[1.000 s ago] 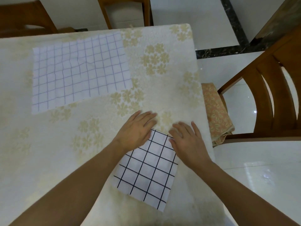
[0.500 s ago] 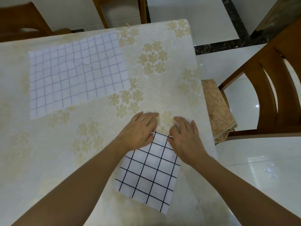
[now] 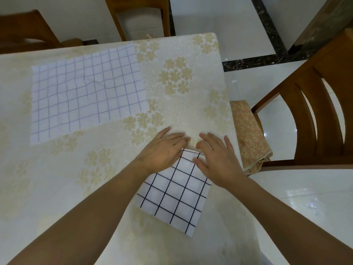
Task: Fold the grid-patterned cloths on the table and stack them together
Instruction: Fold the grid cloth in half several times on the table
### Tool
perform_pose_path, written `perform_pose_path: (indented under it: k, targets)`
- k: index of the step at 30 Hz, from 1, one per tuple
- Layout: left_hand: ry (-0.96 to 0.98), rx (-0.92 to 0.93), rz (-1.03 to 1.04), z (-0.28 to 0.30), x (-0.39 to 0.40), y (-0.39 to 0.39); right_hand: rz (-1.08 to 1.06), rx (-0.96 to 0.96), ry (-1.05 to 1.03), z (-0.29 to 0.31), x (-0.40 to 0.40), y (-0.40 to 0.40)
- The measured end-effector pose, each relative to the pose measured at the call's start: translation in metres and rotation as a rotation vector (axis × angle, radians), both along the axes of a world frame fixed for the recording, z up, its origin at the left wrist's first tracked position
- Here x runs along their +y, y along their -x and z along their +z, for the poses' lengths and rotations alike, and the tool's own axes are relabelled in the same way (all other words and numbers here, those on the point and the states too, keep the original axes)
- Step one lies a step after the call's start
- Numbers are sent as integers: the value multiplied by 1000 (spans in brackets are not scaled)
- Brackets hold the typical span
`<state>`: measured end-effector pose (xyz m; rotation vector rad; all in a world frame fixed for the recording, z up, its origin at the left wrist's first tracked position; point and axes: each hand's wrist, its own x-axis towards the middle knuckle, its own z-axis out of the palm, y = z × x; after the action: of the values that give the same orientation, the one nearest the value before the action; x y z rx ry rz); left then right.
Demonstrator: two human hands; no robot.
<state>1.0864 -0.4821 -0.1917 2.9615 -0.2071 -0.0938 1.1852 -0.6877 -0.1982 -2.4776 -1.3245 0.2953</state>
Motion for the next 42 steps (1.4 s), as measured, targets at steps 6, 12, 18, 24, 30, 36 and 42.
perform_pose_path:
  k: [6,12,18,24,30,36,42]
  targets:
    - [-110,-25,41,15,1,-25,29,112,143,9,18,-43]
    - [-102,-28,99,37,9,-51,60,-66,34,31,32,-67]
    - [-110,-115,146,52,4,-38,105,-267,-44,69,29,-55]
    - [-85,-112,152,35,-2,4,108,-197,-25,45,13,2]
    - [-102,39,169,1,-16,43,79,-92,79,6,-8,48]
    - [-94,59,204,-11,-24,62,122,-104,78,-11,-25,73]
    - [-46,-65,227,-3,-21,34,25,-149,-84,-18,-13,51]
